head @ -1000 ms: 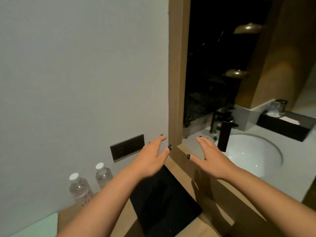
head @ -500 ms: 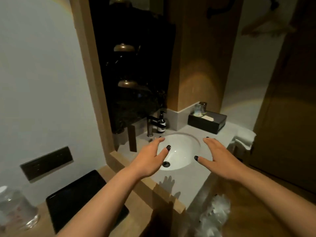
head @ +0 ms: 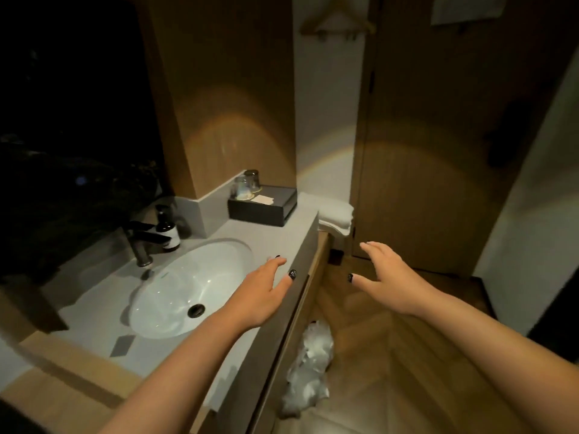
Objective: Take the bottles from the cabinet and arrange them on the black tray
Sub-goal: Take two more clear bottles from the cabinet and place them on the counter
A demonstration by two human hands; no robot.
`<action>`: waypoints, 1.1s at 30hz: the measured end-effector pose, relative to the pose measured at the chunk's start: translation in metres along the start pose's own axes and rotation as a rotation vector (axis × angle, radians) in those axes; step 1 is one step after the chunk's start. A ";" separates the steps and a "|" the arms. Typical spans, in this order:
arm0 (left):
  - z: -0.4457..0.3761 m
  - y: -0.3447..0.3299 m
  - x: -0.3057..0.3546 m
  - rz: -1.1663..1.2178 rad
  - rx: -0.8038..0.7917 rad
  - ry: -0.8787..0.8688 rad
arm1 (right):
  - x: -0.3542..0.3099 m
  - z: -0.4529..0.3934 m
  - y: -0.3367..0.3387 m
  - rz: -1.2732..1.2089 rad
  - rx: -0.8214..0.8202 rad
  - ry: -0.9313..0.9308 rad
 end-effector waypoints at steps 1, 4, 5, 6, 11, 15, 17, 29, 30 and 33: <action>-0.012 -0.010 0.003 -0.002 -0.025 -0.011 | 0.013 -0.006 0.000 0.001 0.001 -0.022; -0.048 -0.036 0.006 0.010 -0.084 -0.044 | 0.043 -0.026 -0.005 -0.010 -0.014 -0.079; -0.063 -0.046 0.005 0.010 -0.108 -0.050 | 0.053 -0.036 -0.008 -0.018 -0.017 -0.097; -0.078 -0.055 0.003 0.010 -0.129 -0.055 | 0.061 -0.047 -0.010 -0.025 -0.019 -0.108; -0.165 -0.090 -0.005 0.027 -0.202 -0.060 | 0.090 -0.119 -0.016 -0.039 -0.008 -0.148; -0.236 -0.106 -0.008 0.018 -0.244 -0.081 | 0.120 -0.181 -0.015 -0.052 0.015 -0.220; -0.268 -0.112 -0.007 0.006 -0.257 -0.099 | 0.134 -0.208 -0.013 -0.055 0.024 -0.255; -0.433 -0.144 0.004 0.010 -0.286 -0.089 | 0.215 -0.341 0.019 -0.099 0.030 -0.295; -0.450 -0.149 0.008 0.009 -0.284 -0.084 | 0.224 -0.356 0.023 -0.112 0.021 -0.285; -0.495 -0.163 0.016 0.001 -0.266 -0.059 | 0.250 -0.399 0.036 -0.128 -0.005 -0.247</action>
Point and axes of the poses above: each hand's wrist, its own z-axis away from the middle knuckle, its own y-axis out of the back of the hand, x = y × z, the point moved 10 cm from there along -z, towards the middle knuckle, and after that the axes turned 9 degrees about -z, right-handed, at the moved point
